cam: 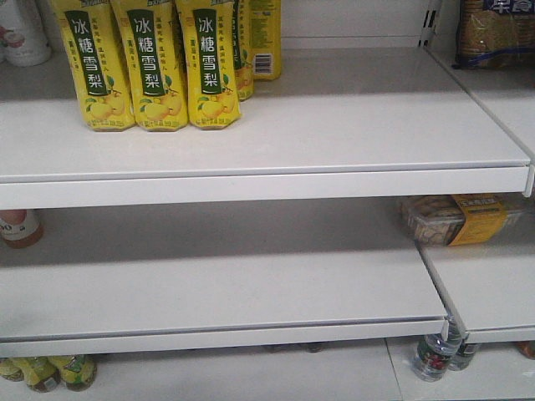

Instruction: Place coke in basket with both arms

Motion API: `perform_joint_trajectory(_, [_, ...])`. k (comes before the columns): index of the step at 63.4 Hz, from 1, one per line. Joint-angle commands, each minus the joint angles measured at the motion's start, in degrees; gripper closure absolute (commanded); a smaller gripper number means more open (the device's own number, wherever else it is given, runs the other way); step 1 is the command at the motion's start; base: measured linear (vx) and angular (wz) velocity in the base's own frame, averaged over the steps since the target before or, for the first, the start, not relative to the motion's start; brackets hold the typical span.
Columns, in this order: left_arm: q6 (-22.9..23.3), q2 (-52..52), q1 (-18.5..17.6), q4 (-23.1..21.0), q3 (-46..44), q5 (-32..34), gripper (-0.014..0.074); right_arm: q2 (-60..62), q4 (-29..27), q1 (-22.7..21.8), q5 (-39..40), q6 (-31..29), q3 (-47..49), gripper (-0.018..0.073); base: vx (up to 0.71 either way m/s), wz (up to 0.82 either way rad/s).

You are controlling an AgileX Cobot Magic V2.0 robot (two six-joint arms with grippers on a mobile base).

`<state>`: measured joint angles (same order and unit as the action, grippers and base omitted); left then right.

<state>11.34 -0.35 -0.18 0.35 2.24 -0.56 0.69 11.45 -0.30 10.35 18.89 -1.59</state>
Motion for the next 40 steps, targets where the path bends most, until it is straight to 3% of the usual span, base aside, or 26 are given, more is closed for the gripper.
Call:
perform_joint_trajectory(1, [-2.4, -1.2, -0.2, 2.9, 0.4, 8.8, 0.0603, 0.8, 0.4, -0.1, 4.0, -0.4, -0.8, 0.0564, 0.0, 0.0])
perform_joint_trajectory(40, [-2.4, -1.2, -0.2, 2.9, 0.4, 8.8, 0.0603, 0.8, 0.4, -0.1, 4.0, -0.4, -0.8, 0.0564, 0.0, 0.0])
